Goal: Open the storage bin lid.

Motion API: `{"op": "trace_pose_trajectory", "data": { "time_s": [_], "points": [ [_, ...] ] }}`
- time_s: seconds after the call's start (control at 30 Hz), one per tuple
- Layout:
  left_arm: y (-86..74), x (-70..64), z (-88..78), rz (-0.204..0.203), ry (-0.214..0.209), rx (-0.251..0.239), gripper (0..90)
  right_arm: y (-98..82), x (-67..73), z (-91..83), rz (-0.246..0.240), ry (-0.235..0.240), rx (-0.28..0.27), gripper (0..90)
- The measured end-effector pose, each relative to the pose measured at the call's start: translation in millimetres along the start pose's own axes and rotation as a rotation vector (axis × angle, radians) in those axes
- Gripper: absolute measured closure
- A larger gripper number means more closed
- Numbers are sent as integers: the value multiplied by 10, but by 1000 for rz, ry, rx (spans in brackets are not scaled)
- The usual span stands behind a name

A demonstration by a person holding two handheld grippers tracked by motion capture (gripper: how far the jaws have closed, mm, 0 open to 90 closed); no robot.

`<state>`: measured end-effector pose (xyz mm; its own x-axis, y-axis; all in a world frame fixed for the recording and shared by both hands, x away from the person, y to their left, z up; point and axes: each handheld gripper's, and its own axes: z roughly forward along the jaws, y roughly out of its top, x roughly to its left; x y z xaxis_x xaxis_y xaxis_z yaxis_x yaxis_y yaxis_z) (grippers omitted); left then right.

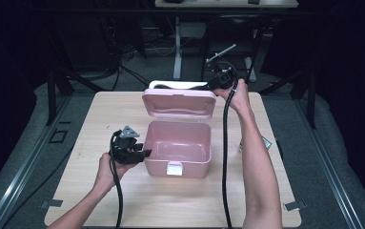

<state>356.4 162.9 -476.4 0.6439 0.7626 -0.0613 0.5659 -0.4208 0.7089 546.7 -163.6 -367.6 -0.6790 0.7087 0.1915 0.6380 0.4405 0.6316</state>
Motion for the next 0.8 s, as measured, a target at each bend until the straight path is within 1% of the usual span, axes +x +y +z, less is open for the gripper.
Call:
{"op": "trace_pose_trajectory", "data": {
  "time_s": [0.13, 0.23, 0.33, 0.37, 0.47, 0.5, 0.63, 0.7, 0.8],
  "points": [
    [-1, -4, 1, -1, 4, -2, 597, -3, -11, 1, 0, 1, -5, 662],
    [-4, -3, 1, 0, 4, -3, 597, -2, -19, 16, 10, -2, -2, 663],
    [-3, -3, 2, 0, 4, -3, 597, -4, -52, 39, 13, 6, -8, 665],
    [-3, -2, 2, 0, 4, -3, 597, -5, -58, 43, 21, 9, -5, 664],
    [-3, -3, 2, -1, 4, -4, 598, -3, -78, 45, 21, 13, -7, 658],
    [-2, -2, 3, -1, 4, -4, 598, 1, -75, 39, 26, 15, -6, 648],
    [-5, -4, 3, -5, 6, -6, 598, 25, -51, -18, 15, 10, -10, 622],
    [-5, -6, 3, -5, 8, -6, 598, 28, -45, -55, 1, 2, -11, 612],
    [-4, -6, 3, -4, 8, -6, 598, 17, -36, -120, 0, -5, -21, 597]
  ]
}}
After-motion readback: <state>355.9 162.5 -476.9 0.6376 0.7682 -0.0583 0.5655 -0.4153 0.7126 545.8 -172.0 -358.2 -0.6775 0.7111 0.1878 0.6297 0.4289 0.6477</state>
